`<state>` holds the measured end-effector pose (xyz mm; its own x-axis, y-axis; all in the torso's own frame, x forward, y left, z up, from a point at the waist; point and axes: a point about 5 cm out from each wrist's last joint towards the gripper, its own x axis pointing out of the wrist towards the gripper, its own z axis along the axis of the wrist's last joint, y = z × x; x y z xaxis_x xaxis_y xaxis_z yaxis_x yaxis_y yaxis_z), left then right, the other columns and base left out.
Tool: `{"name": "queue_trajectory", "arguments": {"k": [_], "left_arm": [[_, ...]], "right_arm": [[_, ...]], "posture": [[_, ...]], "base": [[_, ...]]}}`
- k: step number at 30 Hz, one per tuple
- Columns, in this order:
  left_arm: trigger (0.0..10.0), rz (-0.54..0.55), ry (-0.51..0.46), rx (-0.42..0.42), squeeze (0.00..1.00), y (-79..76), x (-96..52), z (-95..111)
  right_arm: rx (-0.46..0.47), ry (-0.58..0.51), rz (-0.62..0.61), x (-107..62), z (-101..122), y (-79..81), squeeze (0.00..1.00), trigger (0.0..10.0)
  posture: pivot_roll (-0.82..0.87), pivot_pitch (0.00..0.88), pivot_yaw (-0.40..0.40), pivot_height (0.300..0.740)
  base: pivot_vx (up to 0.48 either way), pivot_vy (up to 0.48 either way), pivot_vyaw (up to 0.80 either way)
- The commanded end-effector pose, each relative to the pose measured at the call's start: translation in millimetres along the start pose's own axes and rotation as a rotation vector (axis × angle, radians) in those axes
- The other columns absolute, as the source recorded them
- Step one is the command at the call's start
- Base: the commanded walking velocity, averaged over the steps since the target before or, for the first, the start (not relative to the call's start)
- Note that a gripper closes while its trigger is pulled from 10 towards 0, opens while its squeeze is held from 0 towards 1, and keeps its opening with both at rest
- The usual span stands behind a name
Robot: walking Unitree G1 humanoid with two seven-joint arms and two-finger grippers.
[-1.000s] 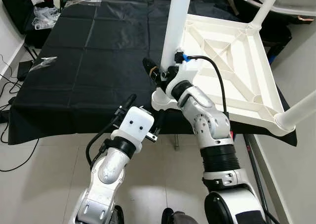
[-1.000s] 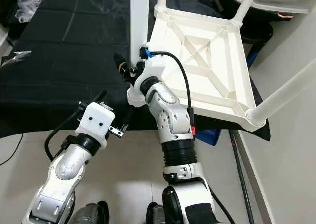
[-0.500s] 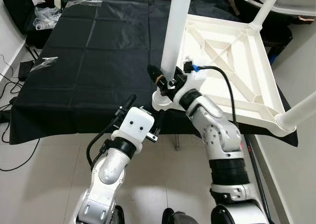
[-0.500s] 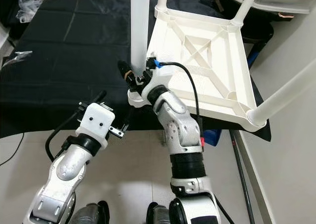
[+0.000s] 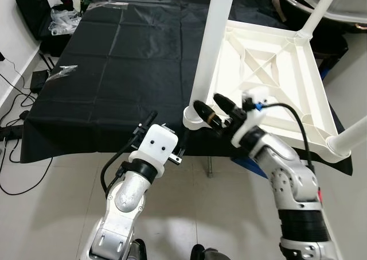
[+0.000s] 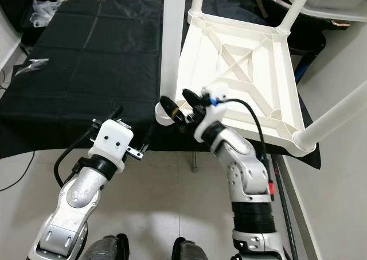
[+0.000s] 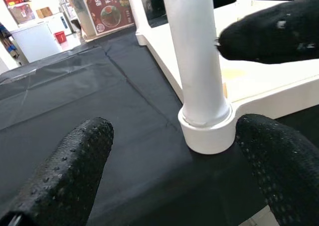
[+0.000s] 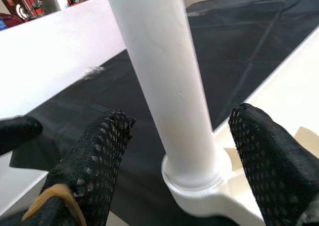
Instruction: Building children table
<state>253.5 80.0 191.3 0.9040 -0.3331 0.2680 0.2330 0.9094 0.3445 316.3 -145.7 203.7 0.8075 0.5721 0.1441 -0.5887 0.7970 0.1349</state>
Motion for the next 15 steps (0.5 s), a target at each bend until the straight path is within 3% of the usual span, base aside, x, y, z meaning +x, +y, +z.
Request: {"name": "queue_trajectory", "arguments": {"k": [1,3,5,7,10,11,13,15], "left_arm": [[10.0,-0.02,0.001,-0.008,0.0,-3.4,-1.0,-2.4],[10.0,-0.045,0.007,-0.012,0.0,-5.7,-0.5,-5.4],[10.0,-0.045,0.007,-0.012,0.0,-5.7,-0.5,-5.4],[10.0,-0.055,0.019,-0.003,0.0,-5.2,0.7,-9.2],[10.0,-0.055,0.022,0.004,0.0,-3.9,3.2,-10.8],[10.0,-0.05,0.025,0.015,0.0,-2.6,5.7,-12.0],[10.0,-0.047,0.029,0.023,0.0,-1.8,6.8,-13.0],[10.0,-0.058,0.034,0.021,0.0,-3.2,9.3,-13.7]], "right_arm": [[-0.018,0.012,-0.048,-8.8,-2.6,-8.4,0.0,10.0],[-0.08,0.057,-0.316,-26.1,-11.2,-36.4,0.0,10.0],[-0.08,0.057,-0.316,-26.1,-11.2,-36.4,0.0,10.0],[-0.231,-0.011,-0.549,-33.3,0.2,-45.6,0.0,10.0],[-0.253,-0.053,-0.602,-29.7,10.7,-42.5,0.0,10.0],[-0.196,-0.062,-0.577,-23.3,15.6,-39.4,0.0,10.0],[-0.195,-0.056,-0.589,-20.5,18.2,-39.4,0.0,10.0],[-0.203,-0.063,-0.498,-11.1,22.8,-26.6,0.0,10.0]], "posture": [[0.13,0.167,-0.069,0.74],[0.13,0.156,-0.062,0.74],[0.13,0.156,-0.062,0.74],[0.13,0.146,-0.049,0.74],[0.13,0.138,-0.044,0.74],[0.13,0.134,-0.042,0.74],[0.12,0.133,-0.041,0.74],[0.13,0.128,-0.047,0.74]], "base": [[0.0,0.0,0.0],[0.0,0.0,0.0],[0.0,0.0,0.0],[0.0,0.0,0.0],[0.0,0.0,0.0],[0.0,0.0,0.0],[0.0,0.0,0.0],[0.0,0.0,0.0]]}}
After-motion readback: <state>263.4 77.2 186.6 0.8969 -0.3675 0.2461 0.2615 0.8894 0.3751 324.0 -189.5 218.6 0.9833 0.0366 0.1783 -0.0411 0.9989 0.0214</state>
